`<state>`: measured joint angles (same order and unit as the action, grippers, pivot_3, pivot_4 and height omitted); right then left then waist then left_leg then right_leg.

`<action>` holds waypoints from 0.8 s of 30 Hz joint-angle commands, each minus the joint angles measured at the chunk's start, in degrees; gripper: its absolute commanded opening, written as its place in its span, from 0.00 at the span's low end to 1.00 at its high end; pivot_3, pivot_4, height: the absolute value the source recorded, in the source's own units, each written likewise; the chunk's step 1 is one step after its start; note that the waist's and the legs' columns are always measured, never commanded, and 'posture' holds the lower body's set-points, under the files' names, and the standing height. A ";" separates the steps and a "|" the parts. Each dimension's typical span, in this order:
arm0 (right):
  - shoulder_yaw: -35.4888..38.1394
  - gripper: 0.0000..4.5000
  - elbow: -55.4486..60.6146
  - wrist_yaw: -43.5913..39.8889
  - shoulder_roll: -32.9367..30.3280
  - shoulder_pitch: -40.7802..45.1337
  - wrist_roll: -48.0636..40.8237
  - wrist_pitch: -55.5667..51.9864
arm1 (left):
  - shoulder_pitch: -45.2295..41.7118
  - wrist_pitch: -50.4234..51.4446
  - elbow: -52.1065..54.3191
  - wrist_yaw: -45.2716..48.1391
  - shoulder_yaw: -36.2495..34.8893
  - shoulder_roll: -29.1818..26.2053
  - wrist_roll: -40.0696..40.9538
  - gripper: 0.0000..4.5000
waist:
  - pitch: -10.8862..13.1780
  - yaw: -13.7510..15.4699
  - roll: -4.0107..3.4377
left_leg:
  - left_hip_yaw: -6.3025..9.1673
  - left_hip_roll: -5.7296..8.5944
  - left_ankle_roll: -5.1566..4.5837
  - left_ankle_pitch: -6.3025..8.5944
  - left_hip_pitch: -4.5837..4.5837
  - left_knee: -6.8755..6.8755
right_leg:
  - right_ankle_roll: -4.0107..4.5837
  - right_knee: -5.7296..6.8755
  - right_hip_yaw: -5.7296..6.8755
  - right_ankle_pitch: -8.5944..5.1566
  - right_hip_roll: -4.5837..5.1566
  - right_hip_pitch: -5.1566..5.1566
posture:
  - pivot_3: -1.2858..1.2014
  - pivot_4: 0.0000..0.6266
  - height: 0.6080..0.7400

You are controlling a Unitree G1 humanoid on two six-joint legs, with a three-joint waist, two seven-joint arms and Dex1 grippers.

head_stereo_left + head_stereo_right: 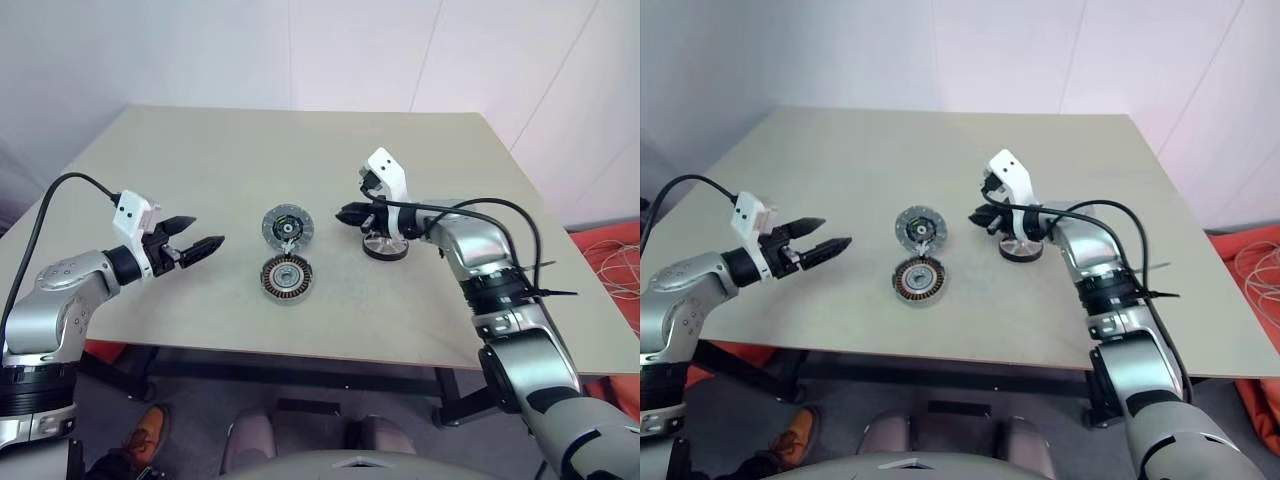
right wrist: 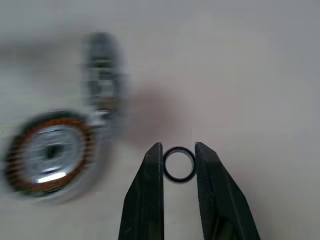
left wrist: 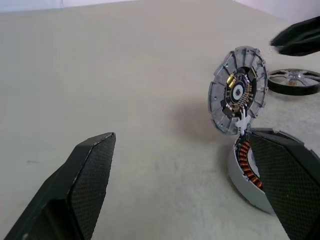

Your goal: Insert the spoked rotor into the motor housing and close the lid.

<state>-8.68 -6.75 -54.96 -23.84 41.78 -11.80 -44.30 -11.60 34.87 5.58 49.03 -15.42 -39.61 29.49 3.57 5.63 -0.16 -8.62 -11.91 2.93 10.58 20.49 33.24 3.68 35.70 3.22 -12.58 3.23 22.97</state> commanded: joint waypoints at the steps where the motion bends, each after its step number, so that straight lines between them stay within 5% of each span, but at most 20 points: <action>1: 0.48 0.13 9.08 -4.08 -1.95 0.70 -6.65 -6.62 | 0.54 -1.03 2.13 1.30 -1.24 -1.66 0.93 1.00 | 0.00 -0.03 0.00 | -0.01 0.00 0.00 0.00 -0.04 0.00 | 0.00 0.01 -0.01 0.00 0.00 -0.01 | 0.52 0.00 1.00; 11: -9.32 0.13 7.11 -6.23 -0.42 2.49 -5.22 -2.77 | 6.68 -5.79 7.19 7.88 -3.22 -2.83 4.04 1.00 | 0.00 -0.07 0.01 | -0.01 -0.02 -0.08 0.05 -0.42 -0.03 | -0.38 0.02 -0.02 -0.22 0.00 -0.33 | 0.52 0.00 1.00; 24: -15.17 0.13 -11.40 -5.87 8.71 6.31 2.31 11.71 | 16.28 -9.89 9.00 14.45 -4.13 -5.63 3.97 1.00 | 0.00 -0.24 0.03 | 0.00 -0.01 -0.10 0.06 -0.41 -0.07 | -0.28 0.01 -0.03 -0.18 0.00 -0.33 | 0.52 0.00 1.00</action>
<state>-23.79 -17.52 -60.95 -15.56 46.69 -10.02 -34.59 4.76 26.38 12.91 63.05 -17.96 -44.59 32.59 3.57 5.39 -0.13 -8.62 -11.92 2.83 10.65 20.08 33.16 3.44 35.71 3.18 -12.73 3.24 22.63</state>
